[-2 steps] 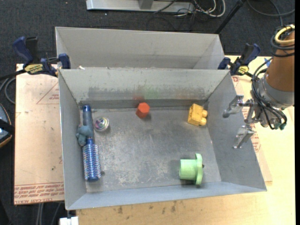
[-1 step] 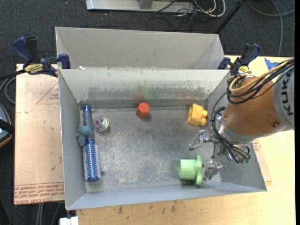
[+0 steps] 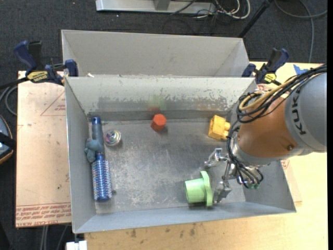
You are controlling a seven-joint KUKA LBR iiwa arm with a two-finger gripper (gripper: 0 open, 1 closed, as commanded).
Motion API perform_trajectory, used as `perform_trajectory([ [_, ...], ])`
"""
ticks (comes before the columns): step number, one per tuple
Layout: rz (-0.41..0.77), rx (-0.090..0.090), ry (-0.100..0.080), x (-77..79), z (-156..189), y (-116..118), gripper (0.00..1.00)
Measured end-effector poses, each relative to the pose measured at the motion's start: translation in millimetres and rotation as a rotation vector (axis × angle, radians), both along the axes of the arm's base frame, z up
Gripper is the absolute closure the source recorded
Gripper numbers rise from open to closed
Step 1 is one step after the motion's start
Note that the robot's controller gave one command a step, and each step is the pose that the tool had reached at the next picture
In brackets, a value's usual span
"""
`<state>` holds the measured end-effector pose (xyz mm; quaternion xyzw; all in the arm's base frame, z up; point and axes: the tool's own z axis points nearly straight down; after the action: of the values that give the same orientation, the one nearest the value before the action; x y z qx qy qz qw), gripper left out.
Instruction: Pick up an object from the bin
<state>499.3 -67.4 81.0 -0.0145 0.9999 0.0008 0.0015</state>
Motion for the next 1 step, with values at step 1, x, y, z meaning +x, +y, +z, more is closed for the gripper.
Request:
perform_trajectory([
  [1,0.42,-0.007,-0.01,2.4,-2.9,65.9,0.0],
])
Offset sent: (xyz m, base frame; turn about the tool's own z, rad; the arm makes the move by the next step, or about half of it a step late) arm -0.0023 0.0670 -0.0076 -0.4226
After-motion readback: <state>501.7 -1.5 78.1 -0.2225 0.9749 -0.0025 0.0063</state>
